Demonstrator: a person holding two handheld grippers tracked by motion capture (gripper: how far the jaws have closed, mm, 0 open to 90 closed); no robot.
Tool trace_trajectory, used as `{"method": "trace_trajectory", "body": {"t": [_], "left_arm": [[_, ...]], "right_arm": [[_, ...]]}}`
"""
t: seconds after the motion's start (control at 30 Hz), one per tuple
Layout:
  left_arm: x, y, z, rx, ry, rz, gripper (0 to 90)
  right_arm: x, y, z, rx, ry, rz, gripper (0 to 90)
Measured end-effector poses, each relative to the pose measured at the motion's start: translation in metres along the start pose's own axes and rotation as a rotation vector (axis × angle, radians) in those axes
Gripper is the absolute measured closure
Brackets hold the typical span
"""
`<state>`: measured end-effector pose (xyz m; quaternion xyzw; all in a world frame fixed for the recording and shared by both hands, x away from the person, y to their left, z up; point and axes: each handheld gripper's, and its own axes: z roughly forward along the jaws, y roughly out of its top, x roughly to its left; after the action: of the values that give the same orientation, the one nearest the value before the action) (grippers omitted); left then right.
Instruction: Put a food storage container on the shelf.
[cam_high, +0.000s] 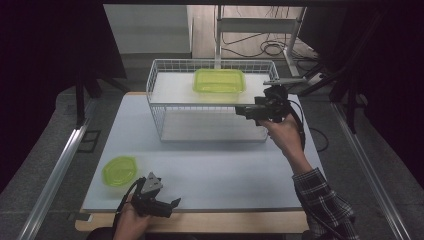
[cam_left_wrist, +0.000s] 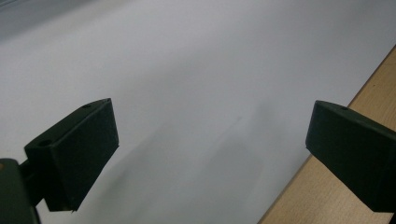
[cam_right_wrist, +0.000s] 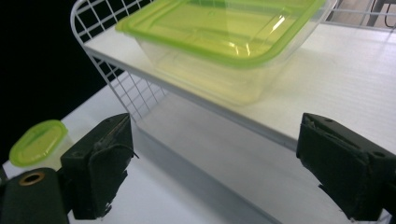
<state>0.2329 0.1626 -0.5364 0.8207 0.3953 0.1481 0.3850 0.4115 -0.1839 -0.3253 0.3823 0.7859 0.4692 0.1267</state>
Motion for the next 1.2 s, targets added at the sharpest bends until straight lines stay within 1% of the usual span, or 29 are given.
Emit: {"method": "trace_trajectory", "body": {"t": [0.03,0.07,0.1,0.3,0.47,0.5,0.53,0.6,0.77,0.8,0.83,1.0,1.1,1.13,1.17,1.2], "left_arm": [[0.0,0.0,0.0,0.0,-0.001,0.0,2.3],[0.0,0.0,0.0,0.0,-0.001,0.0,2.3],[0.0,0.0,0.0,0.0,-0.002,-0.002,2.4],[0.0,0.0,0.0,0.0,-0.002,-0.005,2.4],[0.0,0.0,0.0,0.003,-0.002,-0.003,2.3],[0.0,0.0,0.0,0.003,-0.002,-0.003,2.3],[0.0,0.0,0.0,0.004,-0.003,-0.003,2.3],[0.0,0.0,0.001,0.003,-0.003,-0.003,2.3],[0.0,0.0,0.001,0.007,-0.004,-0.001,2.3],[0.0,0.0,0.001,0.007,-0.004,-0.001,2.3],[0.0,0.0,0.001,0.008,-0.004,-0.001,2.3],[0.0,0.0,0.001,0.011,-0.007,-0.005,2.2],[-0.001,0.0,0.001,0.012,-0.007,-0.003,2.2],[-0.001,0.0,0.001,0.012,-0.007,-0.003,2.2],[-0.001,0.0,0.001,0.016,-0.005,0.001,2.1],[-0.001,0.0,0.001,0.018,-0.004,0.002,2.1]], "right_arm": [[0.001,-0.002,0.0,0.001,-0.001,-0.009,9.9],[0.001,-0.002,0.0,0.001,-0.001,-0.009,9.9],[0.002,-0.007,-0.001,0.002,-0.002,-0.016,9.4],[0.004,-0.017,-0.004,0.005,0.002,-0.033,8.6],[0.007,-0.032,-0.005,0.008,0.011,-0.049,7.8],[0.007,-0.032,-0.005,0.008,0.011,-0.049,7.8],[0.008,-0.039,-0.004,0.015,0.015,-0.057,7.6],[0.008,-0.045,-0.004,0.025,0.015,-0.064,7.5],[0.009,-0.061,-0.003,0.038,0.015,-0.064,6.2],[0.009,-0.061,-0.003,0.038,0.015,-0.064,6.2],[0.008,-0.067,-0.005,0.036,0.011,-0.063,5.7],[0.009,-0.08,-0.007,0.036,0.004,-0.058,4.1],[0.01,-0.089,-0.008,0.035,0.01,-0.064,3.1],[0.01,-0.089,-0.008,0.035,0.01,-0.064,3.1],[0.012,-0.095,-0.008,0.038,0.009,-0.07,2.8],[0.012,-0.097,-0.008,0.037,0.01,-0.072,2.6]]}}
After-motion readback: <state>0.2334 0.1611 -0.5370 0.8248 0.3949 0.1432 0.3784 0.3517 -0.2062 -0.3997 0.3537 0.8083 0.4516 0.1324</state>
